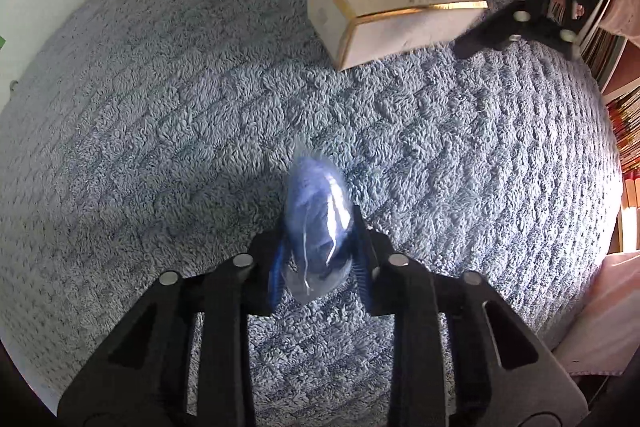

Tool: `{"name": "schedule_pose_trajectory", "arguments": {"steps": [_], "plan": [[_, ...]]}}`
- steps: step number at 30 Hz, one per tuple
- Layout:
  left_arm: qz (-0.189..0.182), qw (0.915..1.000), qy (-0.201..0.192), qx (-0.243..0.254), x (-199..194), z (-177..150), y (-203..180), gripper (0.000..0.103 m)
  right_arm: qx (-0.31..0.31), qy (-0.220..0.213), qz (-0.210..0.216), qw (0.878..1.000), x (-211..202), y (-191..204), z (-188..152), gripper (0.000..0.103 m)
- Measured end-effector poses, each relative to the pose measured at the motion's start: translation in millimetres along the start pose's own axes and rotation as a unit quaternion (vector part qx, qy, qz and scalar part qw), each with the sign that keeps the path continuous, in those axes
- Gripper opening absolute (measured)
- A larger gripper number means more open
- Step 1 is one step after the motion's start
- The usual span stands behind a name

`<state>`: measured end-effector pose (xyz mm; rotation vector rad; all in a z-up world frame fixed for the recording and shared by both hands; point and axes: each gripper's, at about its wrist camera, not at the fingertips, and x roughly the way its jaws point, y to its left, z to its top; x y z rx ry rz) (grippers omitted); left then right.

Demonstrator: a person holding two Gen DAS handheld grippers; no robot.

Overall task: Collect trash
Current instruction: 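Grasp the clear plastic bag with the left tool while the right tool grasps the white-and-gold box, then carry the plastic bag and white box over the wastebasket with both tools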

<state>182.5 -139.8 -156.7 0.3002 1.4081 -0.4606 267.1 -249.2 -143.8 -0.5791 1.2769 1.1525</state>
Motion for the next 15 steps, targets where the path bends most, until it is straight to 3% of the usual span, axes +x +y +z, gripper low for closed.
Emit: {"name": "schedule_pose_trajectory", "arguments": {"steps": [1,15], "plan": [[0.004,1.0,-0.004,-0.002,-3,-2,-1,0.023,0.006,0.001,-0.002,1.0,0,0,0,0.056],[0.047,0.9977,-0.046,-0.016,-68,-51,-16,0.022,0.036,-0.044,-0.045,0.997,-41,24,-4,0.049]]}}
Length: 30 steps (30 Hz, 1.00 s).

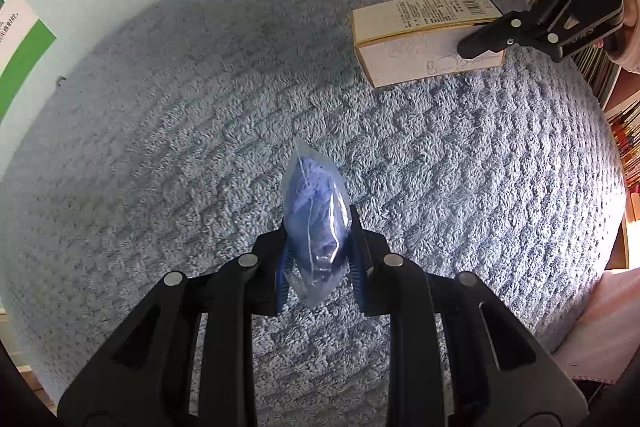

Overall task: Collect trash
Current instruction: 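Carry the plastic bag and white box over the wastebasket with both tools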

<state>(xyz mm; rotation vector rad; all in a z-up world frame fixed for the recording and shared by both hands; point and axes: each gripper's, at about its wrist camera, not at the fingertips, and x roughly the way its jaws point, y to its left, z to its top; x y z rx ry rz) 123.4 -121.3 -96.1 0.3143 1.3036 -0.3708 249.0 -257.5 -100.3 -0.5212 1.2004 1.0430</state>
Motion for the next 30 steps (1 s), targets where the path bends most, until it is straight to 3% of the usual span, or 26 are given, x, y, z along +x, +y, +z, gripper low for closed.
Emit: {"name": "schedule_pose_trajectory", "arguments": {"steps": [9,17,23,30], "plan": [[0.016,0.9988,-0.029,0.037,-38,-8,-11,0.022,0.044,-0.027,-0.029,0.998,-31,18,-15,0.049],[-0.001,0.9938,-0.05,0.099,-54,-3,-22,0.022,0.103,-0.046,-0.069,0.991,-53,53,-36,0.049],[-0.022,0.9861,-0.064,0.152,-64,-19,-23,0.022,0.165,-0.053,-0.103,0.979,-61,97,-61,0.049],[-0.046,0.9705,-0.066,0.227,-73,-47,-37,0.022,0.241,-0.069,-0.131,0.959,-64,160,-97,0.049]]}}
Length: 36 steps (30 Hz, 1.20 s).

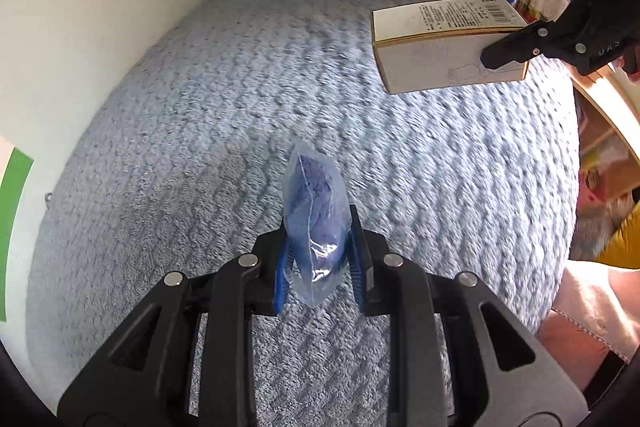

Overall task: Collect trash
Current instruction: 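Carry the plastic bag and white box over the wastebasket with both tools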

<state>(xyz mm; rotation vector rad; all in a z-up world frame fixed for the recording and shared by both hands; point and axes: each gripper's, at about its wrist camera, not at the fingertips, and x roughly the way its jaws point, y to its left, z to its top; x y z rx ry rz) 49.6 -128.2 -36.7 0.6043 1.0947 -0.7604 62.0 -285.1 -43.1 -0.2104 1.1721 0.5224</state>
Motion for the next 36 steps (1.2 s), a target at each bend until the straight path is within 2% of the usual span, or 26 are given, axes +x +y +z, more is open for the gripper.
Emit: {"name": "schedule_pose_trajectory", "arguments": {"steps": [8,14,23,29,36], "plan": [[-0.036,0.9967,-0.004,0.073,7,0,-42,0.022,0.09,-0.01,-0.032,0.995,-33,21,-76,0.049],[-0.067,0.99,-0.015,0.123,10,12,-98,0.022,0.158,-0.026,-0.061,0.985,-69,24,-144,0.049],[-0.117,0.9679,-0.023,0.221,8,14,-217,0.022,0.258,-0.043,-0.096,0.96,-125,43,-271,0.049],[-0.148,0.9493,-0.014,0.277,10,0,-294,0.022,0.318,-0.047,-0.108,0.941,-143,65,-350,0.049],[-0.173,0.9287,0.005,0.328,17,-20,-367,0.022,0.384,-0.051,-0.112,0.915,-149,94,-428,0.049]]}}
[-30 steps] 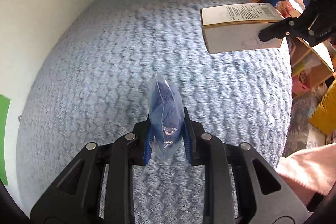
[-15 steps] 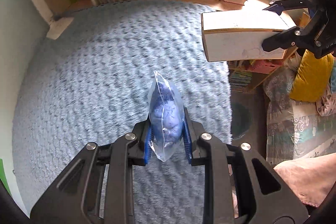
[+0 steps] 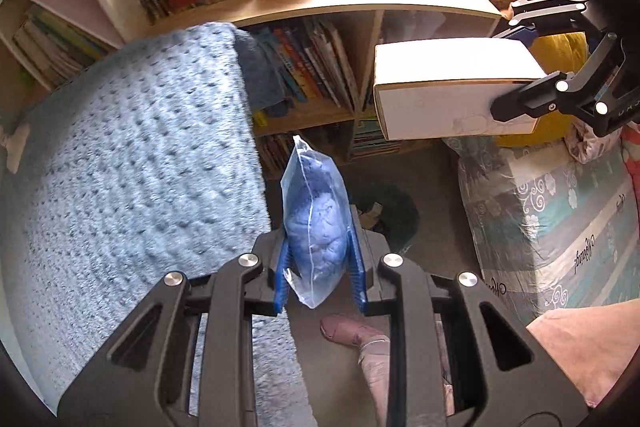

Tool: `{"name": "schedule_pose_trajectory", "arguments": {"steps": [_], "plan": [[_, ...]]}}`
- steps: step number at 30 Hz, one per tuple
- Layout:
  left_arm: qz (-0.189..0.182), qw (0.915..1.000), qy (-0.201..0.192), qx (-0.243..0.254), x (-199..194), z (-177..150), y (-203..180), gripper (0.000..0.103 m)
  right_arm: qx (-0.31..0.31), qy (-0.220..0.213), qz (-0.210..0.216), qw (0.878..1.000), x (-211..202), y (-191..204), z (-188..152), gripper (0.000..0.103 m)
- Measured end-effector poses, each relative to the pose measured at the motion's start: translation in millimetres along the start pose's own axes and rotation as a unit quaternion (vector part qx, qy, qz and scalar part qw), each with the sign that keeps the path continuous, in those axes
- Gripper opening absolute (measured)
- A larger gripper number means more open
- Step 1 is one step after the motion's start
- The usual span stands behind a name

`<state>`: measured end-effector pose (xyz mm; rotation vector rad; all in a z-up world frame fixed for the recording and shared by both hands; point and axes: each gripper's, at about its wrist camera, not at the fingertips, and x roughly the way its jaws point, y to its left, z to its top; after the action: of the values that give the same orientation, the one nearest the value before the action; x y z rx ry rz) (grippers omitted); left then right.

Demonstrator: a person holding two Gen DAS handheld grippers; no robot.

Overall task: Collect trash
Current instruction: 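Carry the plastic bag and white box over the wastebasket with both tools, then open both tools over the wastebasket, dropping the bag and white box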

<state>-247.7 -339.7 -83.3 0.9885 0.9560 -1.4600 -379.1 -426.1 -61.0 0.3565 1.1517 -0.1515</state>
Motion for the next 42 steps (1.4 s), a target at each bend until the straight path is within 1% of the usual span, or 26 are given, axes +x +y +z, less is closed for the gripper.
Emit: {"name": "schedule_pose_trajectory", "arguments": {"steps": [4,8,10,13,17,23,27,30,34,35,36,37,38,40,42], "plan": [[-0.023,0.9992,0.02,0.026,26,9,-32,0.022,0.043,0.004,0.002,0.999,4,-18,-38,0.049],[-0.049,0.9972,0.038,0.041,53,14,-57,0.022,0.089,0.015,0.012,0.996,19,-33,-71,0.049],[-0.062,0.9958,0.05,0.045,71,15,-68,0.022,0.115,0.02,0.016,0.993,29,-41,-88,0.049],[-0.072,0.9932,0.073,0.056,96,14,-81,0.022,0.154,0.022,0.024,0.988,43,-50,-111,0.049],[-0.091,0.9889,0.098,0.064,125,5,-94,0.022,0.188,0.026,0.03,0.981,63,-57,-135,0.049],[-0.108,0.9833,0.131,0.065,167,0,-102,0.022,0.236,0.032,0.04,0.97,97,-70,-158,0.049],[-0.113,0.9801,0.149,0.067,199,-5,-105,0.022,0.271,0.041,0.054,0.96,127,-80,-175,0.049],[-0.112,0.9787,0.158,0.067,223,-8,-105,0.022,0.296,0.042,0.067,0.952,150,-89,-183,0.049],[-0.112,0.9758,0.171,0.076,259,-13,-106,0.023,0.321,0.043,0.074,0.943,179,-102,-191,0.051],[-0.108,0.9753,0.176,0.079,269,-14,-106,0.027,0.329,0.041,0.075,0.941,184,-105,-193,0.052],[-0.102,0.9748,0.18,0.082,275,-15,-107,0.061,0.336,0.038,0.079,0.938,189,-108,-194,0.061],[-0.082,0.9761,0.181,0.087,283,-16,-107,0.092,0.343,0.034,0.075,0.936,193,-112,-195,0.069],[-0.073,0.9782,0.171,0.092,284,-16,-107,0.091,0.348,0.03,0.068,0.935,193,-115,-196,0.078],[-0.073,0.9771,0.174,0.098,289,-18,-105,0.091,0.361,0.024,0.069,0.93,193,-121,-198,0.078],[-0.07,0.9771,0.178,0.093,290,-18,-100,0.091,0.366,0.021,0.067,0.928,189,-125,-200,0.078]]}}
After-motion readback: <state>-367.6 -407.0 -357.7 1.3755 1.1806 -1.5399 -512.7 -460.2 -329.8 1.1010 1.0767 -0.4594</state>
